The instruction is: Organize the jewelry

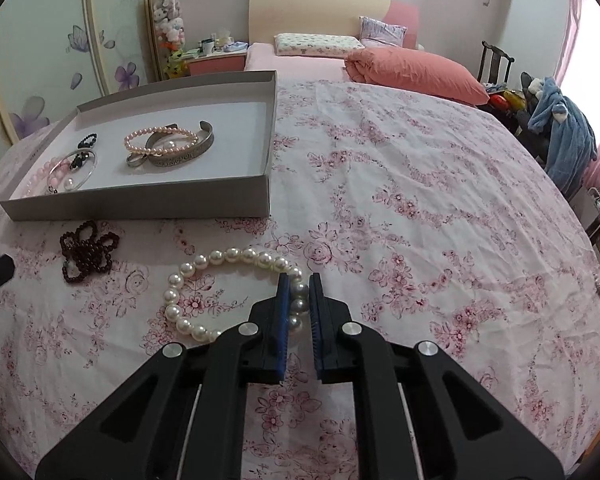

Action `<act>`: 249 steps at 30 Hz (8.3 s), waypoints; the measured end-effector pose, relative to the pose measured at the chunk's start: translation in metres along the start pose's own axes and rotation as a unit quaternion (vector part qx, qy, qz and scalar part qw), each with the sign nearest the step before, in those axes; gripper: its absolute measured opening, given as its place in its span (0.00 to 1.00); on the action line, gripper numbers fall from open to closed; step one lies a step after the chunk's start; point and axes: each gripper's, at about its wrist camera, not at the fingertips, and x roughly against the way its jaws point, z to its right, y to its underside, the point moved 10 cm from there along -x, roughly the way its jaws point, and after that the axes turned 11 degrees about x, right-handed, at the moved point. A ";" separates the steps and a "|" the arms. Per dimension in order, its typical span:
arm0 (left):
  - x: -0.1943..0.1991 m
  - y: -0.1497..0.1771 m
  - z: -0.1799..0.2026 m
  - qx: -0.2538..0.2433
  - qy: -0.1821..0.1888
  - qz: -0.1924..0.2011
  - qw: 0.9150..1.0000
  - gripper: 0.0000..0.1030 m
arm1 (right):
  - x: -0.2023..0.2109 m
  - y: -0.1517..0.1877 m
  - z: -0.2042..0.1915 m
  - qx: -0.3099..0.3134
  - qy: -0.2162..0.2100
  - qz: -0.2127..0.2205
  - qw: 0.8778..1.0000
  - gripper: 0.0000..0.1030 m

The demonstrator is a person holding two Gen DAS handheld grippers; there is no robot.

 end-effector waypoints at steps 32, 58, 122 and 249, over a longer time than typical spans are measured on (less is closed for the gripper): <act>-0.048 -0.009 0.040 -0.008 -0.021 -0.027 0.999 0.18 | -0.002 0.001 0.008 -0.023 -0.028 0.004 0.999 0.11; -0.013 0.006 -0.047 0.024 -0.061 -0.016 0.998 0.27 | -0.002 0.001 0.007 -0.023 -0.028 0.004 0.999 0.11; 0.131 -0.059 -0.036 0.077 0.025 0.183 0.980 0.09 | 0.169 -0.084 -0.091 -0.003 -0.151 0.276 0.949 0.10; 0.161 -0.009 -0.062 0.061 -0.061 0.252 0.964 0.96 | 0.170 -0.023 -0.095 -0.004 -0.056 0.273 0.960 0.98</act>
